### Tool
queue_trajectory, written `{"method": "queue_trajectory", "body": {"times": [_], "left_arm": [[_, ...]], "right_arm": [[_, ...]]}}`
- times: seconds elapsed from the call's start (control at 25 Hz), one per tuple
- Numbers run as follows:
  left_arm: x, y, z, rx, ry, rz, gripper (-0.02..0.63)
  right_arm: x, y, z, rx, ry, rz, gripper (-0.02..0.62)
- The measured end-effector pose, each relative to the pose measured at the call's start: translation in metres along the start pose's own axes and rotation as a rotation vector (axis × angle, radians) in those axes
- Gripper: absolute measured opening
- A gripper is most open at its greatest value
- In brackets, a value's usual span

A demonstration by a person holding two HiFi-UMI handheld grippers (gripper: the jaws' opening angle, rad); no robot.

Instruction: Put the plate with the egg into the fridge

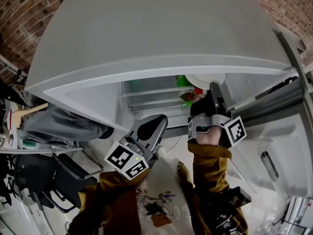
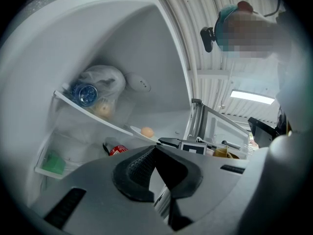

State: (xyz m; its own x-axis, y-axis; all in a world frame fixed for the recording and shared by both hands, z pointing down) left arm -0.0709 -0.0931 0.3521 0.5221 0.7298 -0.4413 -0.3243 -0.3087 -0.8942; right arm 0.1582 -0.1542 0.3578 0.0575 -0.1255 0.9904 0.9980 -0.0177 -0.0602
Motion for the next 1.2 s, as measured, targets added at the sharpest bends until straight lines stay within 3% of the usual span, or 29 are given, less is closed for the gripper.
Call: {"method": "queue_trajectory", "body": {"times": [1.2], "left_arm": [[-0.002,0.006,0.006,0.023,0.034,0.011,0.008]], "right_arm": [[-0.004,0.008,-0.042,0.007,-0.013,-0.014,0.025]]}}
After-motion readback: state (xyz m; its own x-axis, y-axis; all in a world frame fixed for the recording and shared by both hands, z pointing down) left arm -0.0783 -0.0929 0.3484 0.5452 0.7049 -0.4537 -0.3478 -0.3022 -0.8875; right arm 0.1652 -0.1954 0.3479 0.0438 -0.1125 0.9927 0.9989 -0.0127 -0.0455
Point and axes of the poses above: the fingertips, and each gripper's own axes: z backward along the fingers, x to its right, y out of its top, the point moved 6 cm from there along z, backward along the fingers, and after that the axes turned 2 degrees about z, right-handed, at the moved point
